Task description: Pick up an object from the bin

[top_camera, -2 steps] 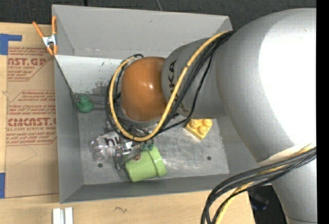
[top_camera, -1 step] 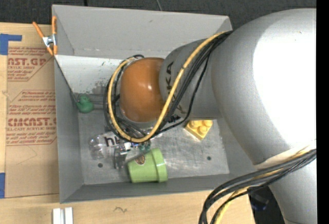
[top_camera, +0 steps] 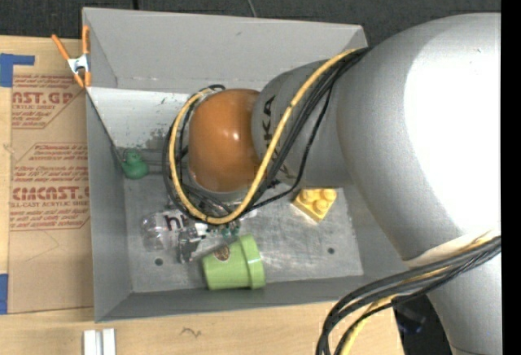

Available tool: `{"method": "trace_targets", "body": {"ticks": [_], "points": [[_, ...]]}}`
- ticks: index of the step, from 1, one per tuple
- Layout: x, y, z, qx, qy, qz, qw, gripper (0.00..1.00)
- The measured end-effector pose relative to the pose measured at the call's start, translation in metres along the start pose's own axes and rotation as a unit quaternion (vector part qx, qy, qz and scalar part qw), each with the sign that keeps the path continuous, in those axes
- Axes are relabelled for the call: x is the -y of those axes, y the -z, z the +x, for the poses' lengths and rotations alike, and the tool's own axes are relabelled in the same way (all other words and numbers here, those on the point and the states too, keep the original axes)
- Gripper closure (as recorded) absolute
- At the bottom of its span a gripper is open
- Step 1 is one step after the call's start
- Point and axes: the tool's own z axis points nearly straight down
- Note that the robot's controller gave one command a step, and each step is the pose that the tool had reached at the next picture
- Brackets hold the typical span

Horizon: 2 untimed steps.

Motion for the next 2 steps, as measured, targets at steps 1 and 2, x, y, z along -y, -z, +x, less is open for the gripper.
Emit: {"method": "trace_targets", "body": {"ticks": [1,2], "points": [[0.0010,0.0001,-0.0004,-0.0001,0.007,0.000,1.0000,1.00],[0.0009,0.0020,0.0000,-0.0015,0.005,0.001,1.0000,1.00]]}}
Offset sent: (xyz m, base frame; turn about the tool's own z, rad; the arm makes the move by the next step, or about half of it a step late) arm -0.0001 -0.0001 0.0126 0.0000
